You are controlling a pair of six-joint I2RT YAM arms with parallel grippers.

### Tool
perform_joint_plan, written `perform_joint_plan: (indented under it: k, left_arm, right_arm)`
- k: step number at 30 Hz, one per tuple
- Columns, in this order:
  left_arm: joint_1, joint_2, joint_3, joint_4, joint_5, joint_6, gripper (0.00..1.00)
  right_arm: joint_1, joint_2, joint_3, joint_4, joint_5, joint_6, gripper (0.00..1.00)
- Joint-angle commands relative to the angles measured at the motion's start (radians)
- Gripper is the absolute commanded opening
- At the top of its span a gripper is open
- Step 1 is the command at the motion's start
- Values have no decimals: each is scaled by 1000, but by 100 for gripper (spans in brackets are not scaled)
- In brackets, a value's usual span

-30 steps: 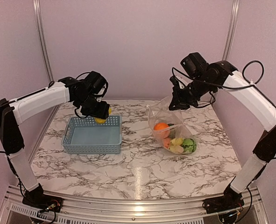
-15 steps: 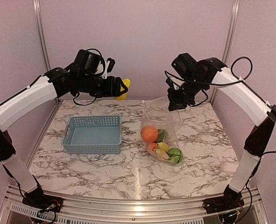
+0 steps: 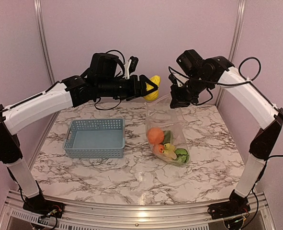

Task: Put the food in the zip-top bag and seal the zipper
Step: Place the fake fruit in the zipper food storage bag.

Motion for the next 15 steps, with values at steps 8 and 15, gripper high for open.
perform_joint_plan:
  k: [8, 15]
  left_arm:
    - [-68, 120, 78, 19, -16, -51, 52]
    - [-96, 149, 84, -17, -39, -71, 53]
  right_arm:
    - [9, -39, -4, 53, 4, 9, 0]
    - [9, -46, 14, 57, 30, 34, 0]
